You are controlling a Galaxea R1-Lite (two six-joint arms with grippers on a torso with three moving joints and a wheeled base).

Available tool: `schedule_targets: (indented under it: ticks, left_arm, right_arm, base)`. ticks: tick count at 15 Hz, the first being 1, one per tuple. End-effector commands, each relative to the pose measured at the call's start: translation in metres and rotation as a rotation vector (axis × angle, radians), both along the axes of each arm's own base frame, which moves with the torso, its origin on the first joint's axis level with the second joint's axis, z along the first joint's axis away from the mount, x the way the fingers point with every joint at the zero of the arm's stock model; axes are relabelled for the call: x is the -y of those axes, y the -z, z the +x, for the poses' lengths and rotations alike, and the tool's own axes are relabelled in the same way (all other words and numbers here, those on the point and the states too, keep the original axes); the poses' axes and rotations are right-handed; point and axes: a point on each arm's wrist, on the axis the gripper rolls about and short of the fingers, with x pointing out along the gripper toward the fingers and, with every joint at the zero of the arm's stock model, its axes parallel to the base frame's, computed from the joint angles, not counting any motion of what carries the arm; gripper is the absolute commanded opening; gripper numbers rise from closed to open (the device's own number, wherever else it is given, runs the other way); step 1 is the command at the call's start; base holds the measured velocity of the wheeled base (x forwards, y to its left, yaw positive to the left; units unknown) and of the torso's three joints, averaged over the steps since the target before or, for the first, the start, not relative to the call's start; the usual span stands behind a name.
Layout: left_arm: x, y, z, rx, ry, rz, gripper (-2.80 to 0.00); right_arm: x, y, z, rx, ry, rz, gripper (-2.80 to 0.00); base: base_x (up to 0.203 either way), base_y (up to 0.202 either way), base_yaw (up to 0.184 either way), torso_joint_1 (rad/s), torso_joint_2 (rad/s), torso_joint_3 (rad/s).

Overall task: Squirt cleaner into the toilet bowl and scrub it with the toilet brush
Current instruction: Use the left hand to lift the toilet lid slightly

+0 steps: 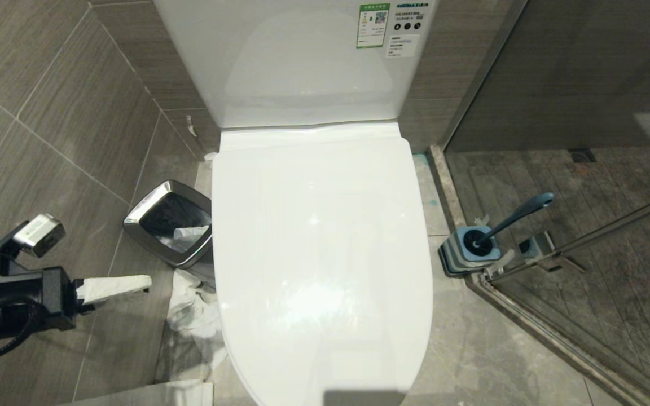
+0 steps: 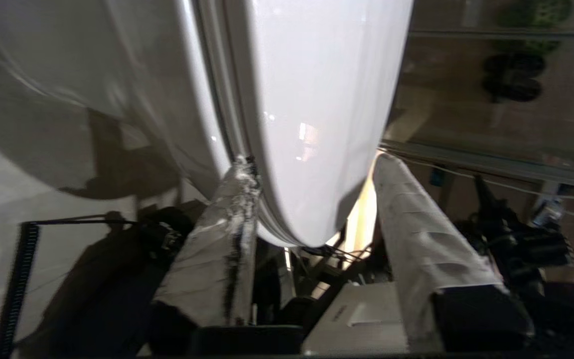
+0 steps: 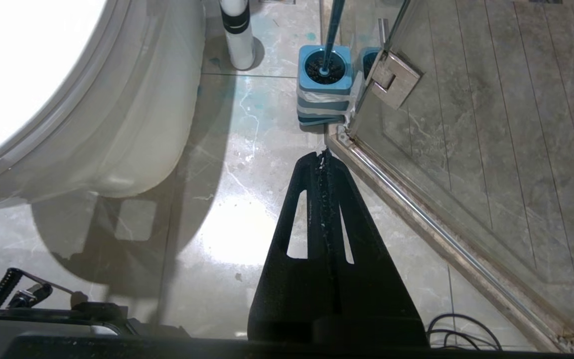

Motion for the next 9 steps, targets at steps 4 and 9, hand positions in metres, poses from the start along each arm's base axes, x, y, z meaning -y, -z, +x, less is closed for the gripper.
schedule_targets:
  ticks: [4, 9]
  left_arm:
    - [0.012, 0.025, 0.003, 0.023, 0.115, -0.056, 0.0]
    - [0.032, 0.042, 0.009, 0.086, 0.209, -0.036, 0.0]
  right_arm:
    - [0.0, 0.0, 0.0, -0.001, -0.001, 0.0, -2.8]
    - [0.0, 0.0, 0.0, -0.001, -0.001, 0.0, -2.8]
  base:
    - [0.0, 0.0, 0.0, 0.0, 0.0, 0.0]
    - [0.0, 0.0, 0.0, 0.0, 0.0, 0.0]
